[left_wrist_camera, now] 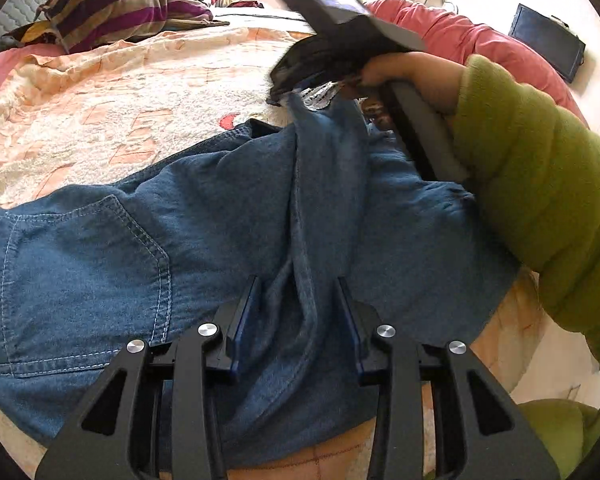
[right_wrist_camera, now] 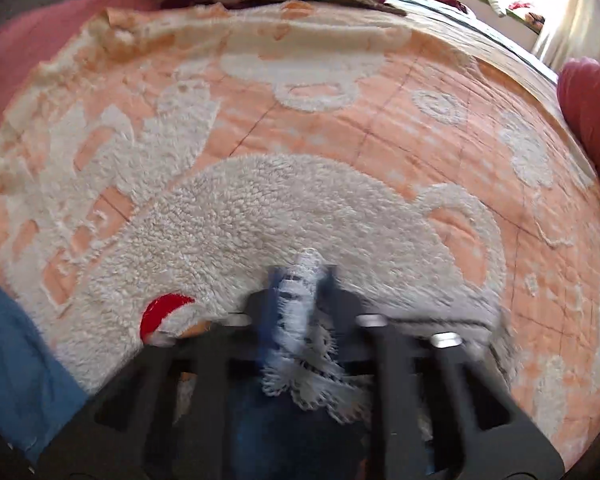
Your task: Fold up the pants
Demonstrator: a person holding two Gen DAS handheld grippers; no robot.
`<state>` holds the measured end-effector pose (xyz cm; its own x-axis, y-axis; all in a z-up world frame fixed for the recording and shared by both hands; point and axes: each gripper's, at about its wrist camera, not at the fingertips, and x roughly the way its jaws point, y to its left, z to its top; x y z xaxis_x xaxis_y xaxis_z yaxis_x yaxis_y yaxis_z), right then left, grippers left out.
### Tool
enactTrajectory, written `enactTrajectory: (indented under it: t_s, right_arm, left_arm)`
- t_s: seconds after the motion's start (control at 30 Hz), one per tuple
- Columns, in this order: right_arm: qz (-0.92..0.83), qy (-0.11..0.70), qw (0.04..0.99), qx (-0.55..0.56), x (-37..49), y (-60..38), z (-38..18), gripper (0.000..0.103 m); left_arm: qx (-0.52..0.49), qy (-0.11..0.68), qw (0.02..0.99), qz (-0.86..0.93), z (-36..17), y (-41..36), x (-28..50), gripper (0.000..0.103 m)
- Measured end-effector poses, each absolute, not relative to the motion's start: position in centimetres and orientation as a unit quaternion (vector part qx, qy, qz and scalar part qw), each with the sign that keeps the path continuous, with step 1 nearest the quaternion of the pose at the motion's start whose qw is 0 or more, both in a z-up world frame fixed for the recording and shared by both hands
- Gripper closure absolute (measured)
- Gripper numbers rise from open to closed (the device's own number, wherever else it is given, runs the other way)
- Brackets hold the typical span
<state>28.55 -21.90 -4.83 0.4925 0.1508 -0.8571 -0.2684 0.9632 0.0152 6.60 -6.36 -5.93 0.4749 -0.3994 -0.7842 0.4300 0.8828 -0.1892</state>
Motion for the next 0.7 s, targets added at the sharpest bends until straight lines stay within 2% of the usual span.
enactTrajectory:
  t_s: [0.1,0.13,0.17,0.23,0.4,0.43,0.47,0.5,0.53,0.7]
  right_arm:
    - [0.122,0.466,0.876,-0.029,26.6,-24.3,-2.6,0.098]
    - [0.124,0.458,0.880,-0.016,25.7,-25.4,-1.8,0.098]
    - [0.125,0.449,0.885,-0.001,24.6,-26.5,-0.9,0.098]
    - [0.123,0.437,0.891,0.015,22.8,-28.2,0.3,0.098]
    - [0.110,0.424,0.898,0.049,18.1,-32.9,2.6,0.098]
    - [0.106,0.421,0.899,0.056,17.3,-33.8,2.9,0.098]
    - [0.102,0.419,0.900,0.063,16.3,-34.7,3.3,0.098]
    - [0.099,0.417,0.901,0.068,15.3,-35.4,3.6,0.098]
    - [0.097,0.415,0.901,0.075,14.1,-36.2,4.0,0.098]
    - [0.101,0.428,0.893,0.095,9.3,-38.5,4.0,0.098]
  left_arm:
    - [0.008,0.449,0.859,-0.245,-5.7,-5.9,6.3,0.064]
    - [0.007,0.447,0.860,-0.246,-5.6,-5.9,6.1,0.059]
    - [0.003,0.442,0.862,-0.248,-5.4,-5.8,6.0,0.046]
    - [-0.001,0.436,0.865,-0.249,-5.4,-5.8,5.7,0.037]
    - [0.004,0.426,0.872,-0.242,-5.4,-6.3,5.7,0.040]
    - [0.007,0.423,0.874,-0.240,-5.4,-6.3,5.7,0.047]
    - [0.013,0.421,0.875,-0.238,-5.4,-6.4,5.8,0.065]
    - [0.019,0.421,0.875,-0.236,-5.3,-6.4,6.0,0.074]
    - [0.023,0.423,0.875,-0.234,-5.3,-6.3,6.4,0.088]
    - [0.018,0.406,0.880,-0.245,-4.0,-5.1,6.2,0.096]
